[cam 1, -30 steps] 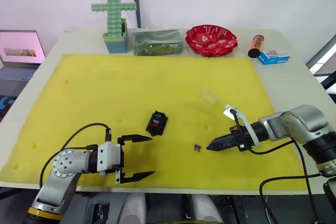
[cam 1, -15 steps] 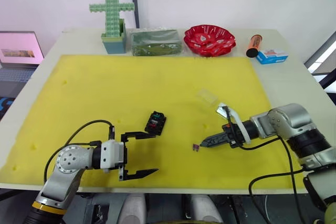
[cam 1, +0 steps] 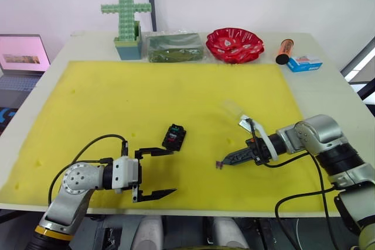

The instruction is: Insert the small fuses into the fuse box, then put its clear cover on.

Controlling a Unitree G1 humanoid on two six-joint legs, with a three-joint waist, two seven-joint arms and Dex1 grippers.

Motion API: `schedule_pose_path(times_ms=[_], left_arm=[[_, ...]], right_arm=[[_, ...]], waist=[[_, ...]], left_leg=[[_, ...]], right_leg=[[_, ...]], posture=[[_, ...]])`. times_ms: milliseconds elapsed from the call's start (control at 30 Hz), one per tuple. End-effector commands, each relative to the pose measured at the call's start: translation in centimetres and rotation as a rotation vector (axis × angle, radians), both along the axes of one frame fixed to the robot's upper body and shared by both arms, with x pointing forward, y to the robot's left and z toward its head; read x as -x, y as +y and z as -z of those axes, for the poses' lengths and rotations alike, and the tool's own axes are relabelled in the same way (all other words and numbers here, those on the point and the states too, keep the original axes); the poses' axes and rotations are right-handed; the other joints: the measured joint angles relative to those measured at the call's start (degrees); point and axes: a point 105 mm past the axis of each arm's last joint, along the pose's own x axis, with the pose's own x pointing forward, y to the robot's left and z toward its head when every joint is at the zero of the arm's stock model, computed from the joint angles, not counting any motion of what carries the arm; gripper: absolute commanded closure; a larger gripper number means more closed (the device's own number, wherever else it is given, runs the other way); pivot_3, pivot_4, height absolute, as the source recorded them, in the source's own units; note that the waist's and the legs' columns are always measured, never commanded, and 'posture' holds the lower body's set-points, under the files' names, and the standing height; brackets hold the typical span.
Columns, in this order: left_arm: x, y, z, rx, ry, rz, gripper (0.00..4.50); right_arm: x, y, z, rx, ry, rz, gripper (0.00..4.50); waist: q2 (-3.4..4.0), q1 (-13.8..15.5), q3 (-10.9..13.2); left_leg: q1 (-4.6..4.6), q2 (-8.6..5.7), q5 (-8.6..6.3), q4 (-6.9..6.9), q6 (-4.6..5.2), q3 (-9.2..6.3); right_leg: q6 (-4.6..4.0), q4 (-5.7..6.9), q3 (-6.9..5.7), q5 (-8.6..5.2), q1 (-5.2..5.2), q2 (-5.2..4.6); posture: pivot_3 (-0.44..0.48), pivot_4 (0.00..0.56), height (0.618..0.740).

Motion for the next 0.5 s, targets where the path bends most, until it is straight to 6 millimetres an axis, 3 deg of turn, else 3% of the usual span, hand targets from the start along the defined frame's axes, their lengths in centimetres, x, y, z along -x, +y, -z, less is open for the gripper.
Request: schedule_pose_path(times_ms=[33, 367, 500], left_arm=[[-0.1, 0.1, -0.6, 0.015, -0.028, -0.006, 0.00], [0.0, 0.3, -0.3, 0.012, -0.028, -0.007, 0.00], [0.1, 0.1, -0.3, 0.008, -0.034, 0.001, 0.00]], right_arm=[[0.1, 0.3, -0.6, -0.029, 0.001, -0.009, 2.77], [0.5, 0.5, 0.1, -0.017, 0.006, -0.012, 2.77], [-0.1, 0.4, 0.9, 0.009, -0.007, 0.027, 3.61]], waist=[[0.00, 0.03, 0.00], [0.00, 0.06, 0.00], [-0.02, 0.00, -0.01]], left_leg=[[0.00, 0.00, 0.00, 0.00, 0.00, 0.00], [0.00, 0.00, 0.00, 0.01, 0.00, 0.00], [0.01, 0.00, 0.00, 0.01, 0.00, -0.01]], right_leg=[[0.00, 0.00, 0.00, 0.00, 0.00, 0.00], [0.00, 0.01, 0.00, 0.00, 0.01, 0.00], [0.00, 0.02, 0.00, 0.00, 0.01, 0.01]], posture=[[0.000, 0.150, 0.740], [0.000, 0.150, 0.740], [0.000, 0.150, 0.740]])
